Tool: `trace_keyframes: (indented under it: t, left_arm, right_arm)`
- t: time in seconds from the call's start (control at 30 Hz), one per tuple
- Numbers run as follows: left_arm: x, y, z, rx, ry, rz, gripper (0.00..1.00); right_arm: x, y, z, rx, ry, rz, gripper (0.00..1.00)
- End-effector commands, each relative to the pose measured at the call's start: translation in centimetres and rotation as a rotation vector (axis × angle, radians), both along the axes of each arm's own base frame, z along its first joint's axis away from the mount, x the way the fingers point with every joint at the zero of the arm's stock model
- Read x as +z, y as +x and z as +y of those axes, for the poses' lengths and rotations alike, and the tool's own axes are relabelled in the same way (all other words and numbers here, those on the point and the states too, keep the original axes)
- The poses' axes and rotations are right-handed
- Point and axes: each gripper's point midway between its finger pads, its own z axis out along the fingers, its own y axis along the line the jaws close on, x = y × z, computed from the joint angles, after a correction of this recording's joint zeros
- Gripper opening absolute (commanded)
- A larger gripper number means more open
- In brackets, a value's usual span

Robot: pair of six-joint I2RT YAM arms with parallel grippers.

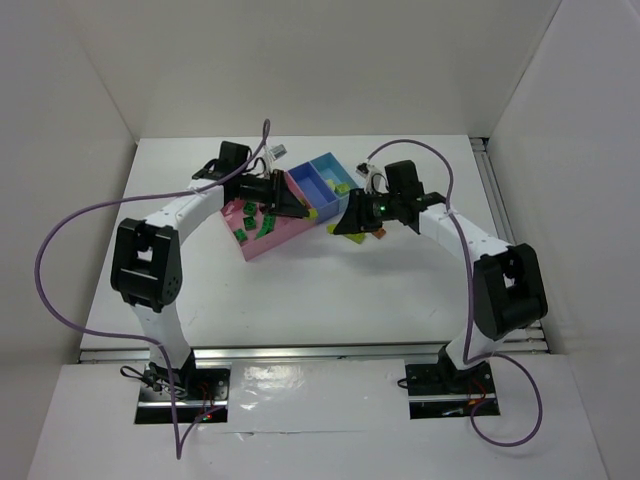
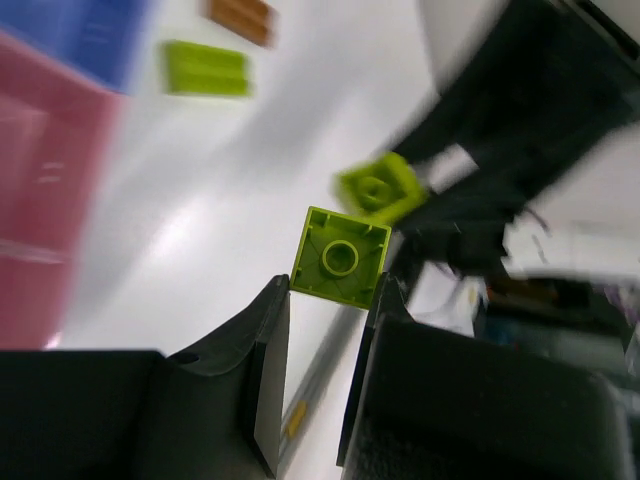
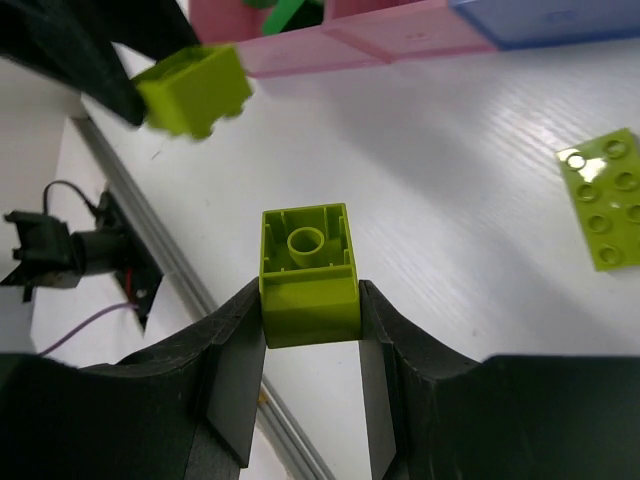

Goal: Sort the legos into containers by color

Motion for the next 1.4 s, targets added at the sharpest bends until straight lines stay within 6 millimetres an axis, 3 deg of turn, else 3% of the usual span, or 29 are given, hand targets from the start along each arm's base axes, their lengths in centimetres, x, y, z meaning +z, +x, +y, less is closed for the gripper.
trace_keyframes:
  t: [0.0, 0.03, 0.13, 0.2, 0.23, 0.27, 0.3, 0.37, 0.43, 0.5, 0.57, 0.63, 0.67, 0.73, 0.77, 0.83, 0.87, 0.9, 0.93, 0.97, 1.0, 1.03, 1.07, 1.17, 1.2, 1.23, 1.27, 1.3, 1.37]
  left_arm:
    - [-1.7, 5.1, 2.2, 0.283, 0.210, 0.034, 0.00]
    - [-3.5, 6.1, 3.8, 0.392, 0.324, 0.067, 0.00]
    - [-5.1, 8.8, 6.5, 0.576, 0.485, 0.101, 0.00]
    - [-5.9, 8.7, 6.6, 0.594, 0.568, 0.120, 0.00]
    - [-4.9, 9.9, 6.8, 0.619, 0.574, 0.093, 0.00]
    - [-6.1, 10.2, 6.7, 0.625, 0.617, 0.104, 0.04]
    - [-6.5, 10.2, 6.9, 0.626, 0.639, 0.121, 0.17]
    - [-6.1, 10.9, 6.4, 0.617, 0.645, 0.103, 0.33]
    - [-6.9, 10.9, 6.4, 0.605, 0.661, 0.114, 0.67]
    - [-7.0, 10.8, 5.9, 0.597, 0.661, 0.111, 0.81]
    - [-6.2, 10.9, 5.9, 0.595, 0.654, 0.089, 0.90]
    - [-4.9, 10.9, 6.0, 0.595, 0.643, 0.058, 0.90]
    - [-3.1, 11.0, 6.0, 0.605, 0.622, 0.027, 0.90]
    - [-1.0, 10.9, 6.0, 0.613, 0.599, -0.017, 0.88]
    - [1.1, 10.6, 6.5, 0.637, 0.591, -0.053, 0.88]
    - [2.4, 10.4, 8.5, 0.721, 0.606, -0.048, 0.87]
    - [2.6, 10.3, 9.4, 0.755, 0.608, -0.038, 0.87]
    - [2.7, 10.0, 10.7, 0.793, 0.620, -0.017, 0.87]
    - [3.6, 10.0, 12.4, 0.859, 0.593, 0.007, 0.87]
    - [3.2, 9.4, 13.7, 0.888, 0.614, 0.050, 0.89]
    - [2.5, 9.1, 14.6, 0.909, 0.625, 0.094, 0.89]
    - [1.9, 8.8, 15.6, 0.940, 0.636, 0.135, 0.91]
    - [1.2, 8.1, 17.2, 0.961, 0.657, 0.178, 0.91]
    - [-0.4, 7.2, 18.8, 0.972, 0.639, 0.265, 0.92]
    - [-1.0, 6.5, 18.7, 0.960, 0.641, 0.284, 0.92]
    - [-1.3, 6.5, 19.0, 0.963, 0.635, 0.295, 0.92]
    - [-1.3, 6.2, 19.0, 0.956, 0.640, 0.290, 0.92]
    - [-1.6, 6.1, 19.1, 0.954, 0.644, 0.298, 0.92]
    - [-1.5, 5.7, 19.1, 0.949, 0.645, 0.283, 0.91]
  right_arm:
    - [1.9, 1.0, -1.8, -0.118, -0.064, -0.079, 0.13]
    - [2.1, 1.2, -2.0, -0.138, -0.070, -0.085, 0.13]
    - [2.6, 1.8, -2.9, -0.192, -0.103, -0.123, 0.13]
    - [2.7, 2.2, -3.2, -0.220, -0.118, -0.123, 0.13]
    - [2.7, 2.2, -3.2, -0.220, -0.118, -0.123, 0.13]
    - [3.0, 2.4, -3.1, -0.221, -0.114, -0.131, 0.13]
    - [2.6, 2.6, -3.2, -0.227, -0.124, -0.124, 0.13]
    - [2.8, 3.1, -2.9, -0.241, -0.151, -0.132, 0.13]
    - [2.2, 3.5, -2.4, -0.229, -0.193, -0.131, 0.13]
    - [3.3, 4.2, -1.3, -0.224, -0.212, -0.171, 0.15]
    - [3.8, 5.1, -0.3, -0.222, -0.217, -0.192, 0.16]
    - [3.5, 5.9, 0.8, -0.213, -0.220, -0.198, 0.16]
    - [4.4, 7.0, 1.0, -0.228, -0.216, -0.222, 0.16]
    - [4.4, 7.5, 2.6, -0.224, -0.232, -0.221, 0.16]
    - [4.3, 8.8, 3.5, -0.227, -0.244, -0.224, 0.16]
    - [3.4, 9.5, 4.5, -0.219, -0.268, -0.204, 0.17]
    - [1.9, 10.0, 5.3, -0.208, -0.287, -0.188, 0.17]
    - [2.8, 10.9, 5.9, -0.212, -0.271, -0.209, 0.17]
    - [2.4, 11.0, 6.4, -0.195, -0.292, -0.216, 0.19]
    - [1.0, 11.3, 7.1, -0.185, -0.315, -0.196, 0.20]
    - [2.1, 12.2, 7.6, -0.181, -0.307, -0.226, 0.21]
    - [1.5, 12.5, 7.6, -0.184, -0.327, -0.211, 0.21]
    - [-0.1, 13.0, 7.8, -0.173, -0.348, -0.194, 0.21]
    - [-0.4, 13.5, 9.3, -0.147, -0.321, -0.201, 0.26]
    - [-1.7, 13.2, 9.9, -0.130, -0.333, -0.185, 0.30]
    - [-1.2, 13.9, 10.1, -0.145, -0.327, -0.208, 0.35]
    - [-0.9, 14.0, 10.4, -0.159, -0.341, -0.227, 0.58]
    - [-1.3, 14.1, 10.8, -0.163, -0.354, -0.232, 0.66]
    - [-0.4, 14.6, 10.8, -0.178, -0.349, -0.253, 0.69]
